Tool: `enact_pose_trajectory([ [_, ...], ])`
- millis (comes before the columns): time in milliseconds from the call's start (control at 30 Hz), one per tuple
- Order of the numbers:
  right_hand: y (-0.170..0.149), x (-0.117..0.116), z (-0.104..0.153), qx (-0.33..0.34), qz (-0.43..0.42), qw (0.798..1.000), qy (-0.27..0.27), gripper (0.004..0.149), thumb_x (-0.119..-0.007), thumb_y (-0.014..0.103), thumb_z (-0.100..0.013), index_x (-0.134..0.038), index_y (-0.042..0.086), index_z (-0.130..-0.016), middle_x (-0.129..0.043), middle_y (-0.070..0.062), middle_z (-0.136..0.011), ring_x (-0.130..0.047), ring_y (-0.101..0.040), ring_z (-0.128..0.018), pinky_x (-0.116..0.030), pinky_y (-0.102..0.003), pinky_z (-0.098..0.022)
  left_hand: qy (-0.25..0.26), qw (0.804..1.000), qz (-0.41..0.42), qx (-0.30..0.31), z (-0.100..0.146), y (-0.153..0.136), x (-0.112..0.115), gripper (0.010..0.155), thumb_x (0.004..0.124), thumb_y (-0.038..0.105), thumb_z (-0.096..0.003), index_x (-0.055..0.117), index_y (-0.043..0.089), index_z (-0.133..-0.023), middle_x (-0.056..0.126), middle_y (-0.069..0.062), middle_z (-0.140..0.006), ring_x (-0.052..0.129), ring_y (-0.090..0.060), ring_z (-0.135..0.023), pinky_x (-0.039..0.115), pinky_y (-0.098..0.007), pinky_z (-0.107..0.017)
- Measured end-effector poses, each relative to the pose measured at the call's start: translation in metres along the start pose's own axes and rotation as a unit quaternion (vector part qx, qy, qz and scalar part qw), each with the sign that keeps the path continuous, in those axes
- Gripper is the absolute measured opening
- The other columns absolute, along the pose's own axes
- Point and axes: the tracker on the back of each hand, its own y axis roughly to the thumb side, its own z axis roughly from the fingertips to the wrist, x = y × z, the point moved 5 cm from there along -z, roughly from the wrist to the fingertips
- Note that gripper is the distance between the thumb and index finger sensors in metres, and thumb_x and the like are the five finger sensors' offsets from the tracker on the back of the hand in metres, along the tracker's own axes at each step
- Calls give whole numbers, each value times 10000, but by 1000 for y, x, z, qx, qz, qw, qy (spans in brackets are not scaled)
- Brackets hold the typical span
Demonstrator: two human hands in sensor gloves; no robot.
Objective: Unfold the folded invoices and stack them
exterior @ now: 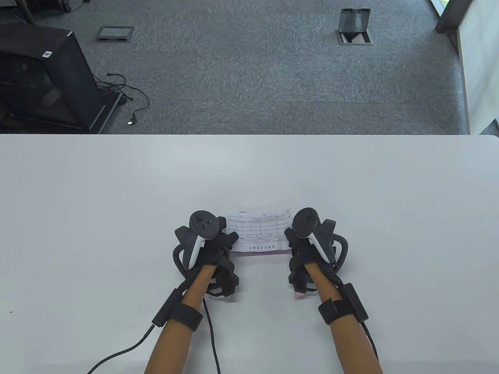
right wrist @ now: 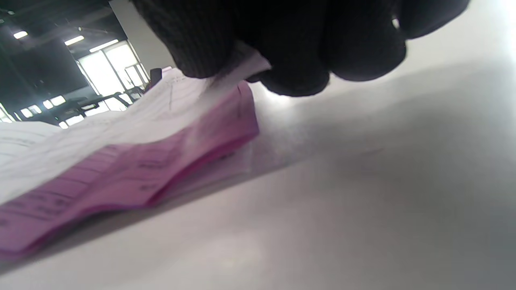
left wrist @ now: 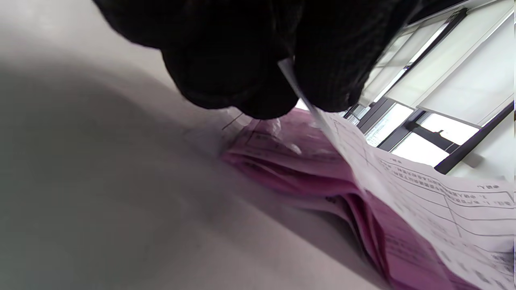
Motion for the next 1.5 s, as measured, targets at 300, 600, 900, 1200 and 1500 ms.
enact_pose_trajectory([
  [300,9,-12,-10,-23,64,998,9,358,-770,459,-465,-843,223,-725,-931,-22,-500,-882,-276,-523,-600,-598,-637,12,998,-53,-27,-9,-3,9,704,906,426,-475,625,182,-1072,978,-16,-656,960,-180,-442,824,-264,-341],
  [600,11,-15,-12,-39,107,993,15,382,-767,495,-455,-803,242,-738,-907,-2,-517,-870,-271,-548,-585,-608,-640,21,983,-170,-71,-13,-4,4,816,888,506,-454,528,197,-1117,920,47,-671,932,-142,-461,807,-263,-364],
  [900,1,-16,-10,-40,58,997,25,503,-754,549,-431,-748,225,-816,-873,-37,-569,-829,-310,-582,-550,-630,-649,18,985,-161,-58,-10,-4,4,840,878,538,-442,517,206,-1124,907,24,-704,923,-164,-489,799,-279,-391],
  [1200,-15,-2,7,-16,-45,998,37,588,-732,531,-453,-660,217,-945,-864,-67,-753,-816,-345,-709,-507,-675,-654,38,997,-61,1,7,-11,-7,806,858,511,-457,537,166,-1111,918,-118,-815,947,-288,-579,818,-360,-444],
  [1500,-21,52,71,167,-3,977,-132,595,-617,538,-493,-552,298,-1034,-648,-123,-1048,-581,-454,-974,-409,-720,-689,122,982,-79,121,62,-17,-41,785,816,518,-483,509,175,-1119,755,-198,-1021,801,-413,-851,733,-505,-614],
])
